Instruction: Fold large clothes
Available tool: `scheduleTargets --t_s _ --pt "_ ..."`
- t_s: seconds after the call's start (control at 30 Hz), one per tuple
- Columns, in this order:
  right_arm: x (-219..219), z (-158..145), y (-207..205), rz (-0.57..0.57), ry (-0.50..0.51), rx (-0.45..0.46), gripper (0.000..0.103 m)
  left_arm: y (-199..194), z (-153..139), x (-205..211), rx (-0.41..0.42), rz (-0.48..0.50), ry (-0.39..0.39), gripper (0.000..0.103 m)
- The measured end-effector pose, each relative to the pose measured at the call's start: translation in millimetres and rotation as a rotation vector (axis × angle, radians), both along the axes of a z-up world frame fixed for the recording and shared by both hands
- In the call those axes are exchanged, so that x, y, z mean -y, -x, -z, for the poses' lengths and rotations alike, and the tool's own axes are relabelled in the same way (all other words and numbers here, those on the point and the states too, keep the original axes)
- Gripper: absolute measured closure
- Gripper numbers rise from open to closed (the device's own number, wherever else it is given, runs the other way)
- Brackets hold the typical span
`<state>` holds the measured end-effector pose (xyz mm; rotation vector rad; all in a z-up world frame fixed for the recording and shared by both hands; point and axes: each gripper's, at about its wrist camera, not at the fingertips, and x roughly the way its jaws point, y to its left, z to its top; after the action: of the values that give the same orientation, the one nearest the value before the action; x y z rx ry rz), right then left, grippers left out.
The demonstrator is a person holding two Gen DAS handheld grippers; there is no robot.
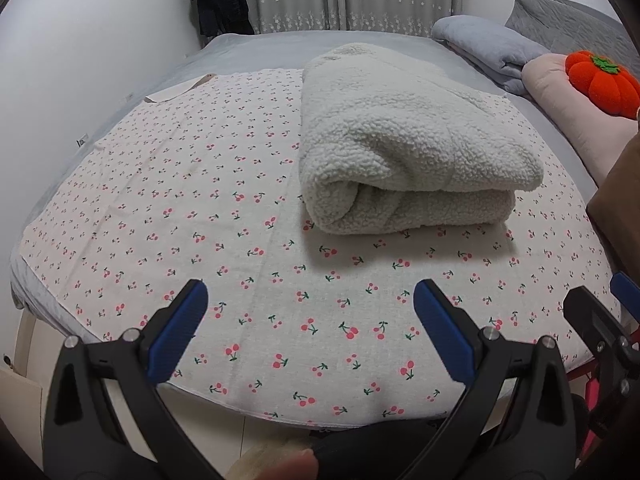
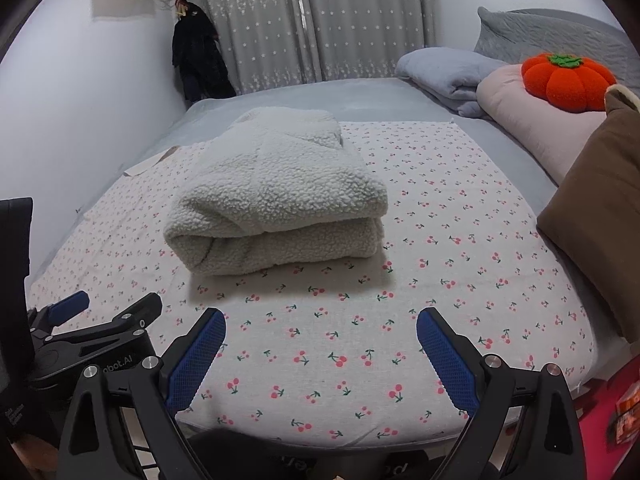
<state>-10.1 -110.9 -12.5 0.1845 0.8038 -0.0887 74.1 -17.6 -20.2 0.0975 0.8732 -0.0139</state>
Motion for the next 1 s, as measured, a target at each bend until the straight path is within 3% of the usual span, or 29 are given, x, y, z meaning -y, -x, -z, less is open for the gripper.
scheduleTargets --t_s 1.0 --pt "6.1 8.0 -8.0 0.021 -0.002 -0.034 0.005 -1.2 1.5 3.1 0.001 -0.001 -0.006 0.001"
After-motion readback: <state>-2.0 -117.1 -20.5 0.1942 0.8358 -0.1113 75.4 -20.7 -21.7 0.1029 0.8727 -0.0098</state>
